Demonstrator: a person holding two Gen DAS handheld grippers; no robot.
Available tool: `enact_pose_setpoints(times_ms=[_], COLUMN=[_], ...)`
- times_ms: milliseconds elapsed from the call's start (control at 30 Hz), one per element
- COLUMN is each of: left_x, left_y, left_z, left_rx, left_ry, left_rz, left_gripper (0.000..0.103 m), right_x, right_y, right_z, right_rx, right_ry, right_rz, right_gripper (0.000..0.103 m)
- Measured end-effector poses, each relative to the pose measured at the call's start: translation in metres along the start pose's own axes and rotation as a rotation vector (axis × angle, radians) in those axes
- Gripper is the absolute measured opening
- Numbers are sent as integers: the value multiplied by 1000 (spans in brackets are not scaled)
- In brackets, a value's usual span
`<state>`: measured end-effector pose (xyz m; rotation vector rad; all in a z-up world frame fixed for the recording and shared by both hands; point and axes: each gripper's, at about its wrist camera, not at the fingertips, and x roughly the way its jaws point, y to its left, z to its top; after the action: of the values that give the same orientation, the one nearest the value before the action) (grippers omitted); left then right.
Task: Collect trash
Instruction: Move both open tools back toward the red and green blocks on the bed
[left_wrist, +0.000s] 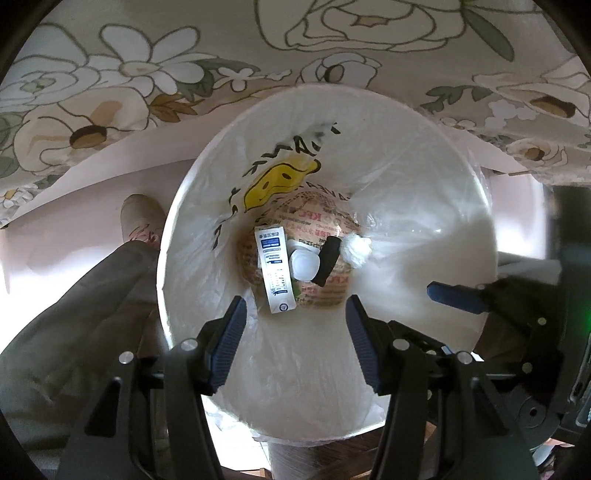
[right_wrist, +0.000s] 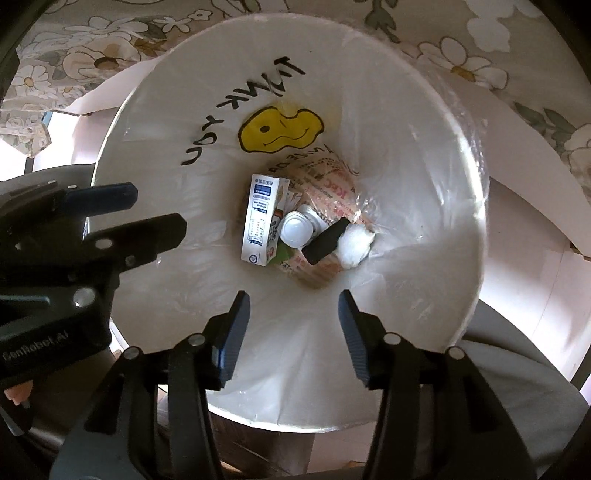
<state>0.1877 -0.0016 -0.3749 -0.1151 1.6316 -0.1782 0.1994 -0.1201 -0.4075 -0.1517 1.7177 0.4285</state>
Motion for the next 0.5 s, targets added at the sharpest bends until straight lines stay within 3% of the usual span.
enact_pose_setpoints(times_ms=[300,500], left_x=[-29,-79], left_y=[2,4], left_z=[-8,-15], left_rx=[15,64], left_ry=[-62,-155], left_rz=[25,70], left_gripper=[58,58], right_x=[-21,-54], right_y=[19,22], right_z=[-11,-21], right_rx=[-91,-133], right_ry=[-36,-73], right_rz=[-36,-42], right_gripper=[51,51])
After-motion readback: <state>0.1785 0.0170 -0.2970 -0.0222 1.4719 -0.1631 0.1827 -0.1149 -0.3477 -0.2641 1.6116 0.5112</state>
